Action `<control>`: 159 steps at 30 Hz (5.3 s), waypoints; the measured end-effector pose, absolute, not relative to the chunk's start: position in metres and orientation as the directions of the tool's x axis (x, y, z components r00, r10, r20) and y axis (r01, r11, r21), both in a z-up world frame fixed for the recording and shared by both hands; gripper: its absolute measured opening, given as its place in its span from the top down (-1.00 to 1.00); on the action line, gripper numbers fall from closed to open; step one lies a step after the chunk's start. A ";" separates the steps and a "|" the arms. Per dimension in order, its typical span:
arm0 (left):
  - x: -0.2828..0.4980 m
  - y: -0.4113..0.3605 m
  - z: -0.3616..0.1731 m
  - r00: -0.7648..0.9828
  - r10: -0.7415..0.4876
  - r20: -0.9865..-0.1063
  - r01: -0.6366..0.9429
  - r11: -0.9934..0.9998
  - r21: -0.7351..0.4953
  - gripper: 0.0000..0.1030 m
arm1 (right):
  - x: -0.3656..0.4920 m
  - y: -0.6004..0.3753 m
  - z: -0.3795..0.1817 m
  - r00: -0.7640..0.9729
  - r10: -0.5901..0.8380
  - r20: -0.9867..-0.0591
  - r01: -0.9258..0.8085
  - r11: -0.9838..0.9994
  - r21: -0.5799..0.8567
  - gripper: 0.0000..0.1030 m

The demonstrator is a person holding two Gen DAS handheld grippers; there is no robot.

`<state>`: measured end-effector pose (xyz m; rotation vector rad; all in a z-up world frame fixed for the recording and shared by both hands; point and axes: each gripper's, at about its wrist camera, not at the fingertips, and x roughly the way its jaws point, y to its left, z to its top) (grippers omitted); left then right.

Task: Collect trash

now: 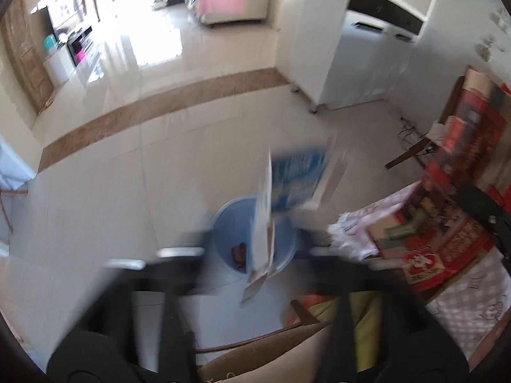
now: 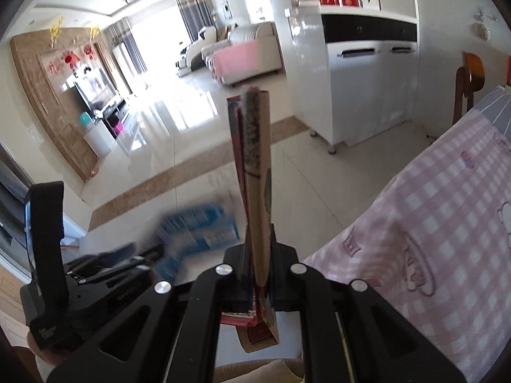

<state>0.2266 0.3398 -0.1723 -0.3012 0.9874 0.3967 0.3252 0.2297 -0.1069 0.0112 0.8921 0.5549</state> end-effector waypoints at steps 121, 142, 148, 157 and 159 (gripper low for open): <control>0.340 -0.193 -0.110 0.563 -0.219 -0.797 0.407 0.913 0.036 0.57 | 0.162 -0.357 -0.082 0.621 -0.307 -0.721 0.621 0.754 0.214 0.91; 0.278 -0.090 -0.098 0.517 -0.374 -0.770 0.431 0.891 -0.144 -0.39 | 0.173 -0.310 -0.084 0.644 -0.232 -0.729 0.542 0.810 0.222 0.90; 0.258 -0.104 -0.084 0.560 -0.416 -0.717 0.529 0.845 -0.077 -0.14 | 0.172 -0.302 -0.085 0.646 -0.216 -0.732 0.528 0.819 0.224 0.90; 0.271 -0.154 -0.110 0.500 -0.368 -0.784 0.608 0.794 0.016 -0.02 | 0.166 -0.299 -0.089 0.634 -0.207 -0.745 0.519 0.829 0.210 0.90; 0.283 -0.152 -0.116 0.484 -0.330 -0.811 0.575 0.818 0.010 0.10 | 0.166 -0.297 -0.091 0.628 -0.200 -0.752 0.515 0.832 0.208 0.90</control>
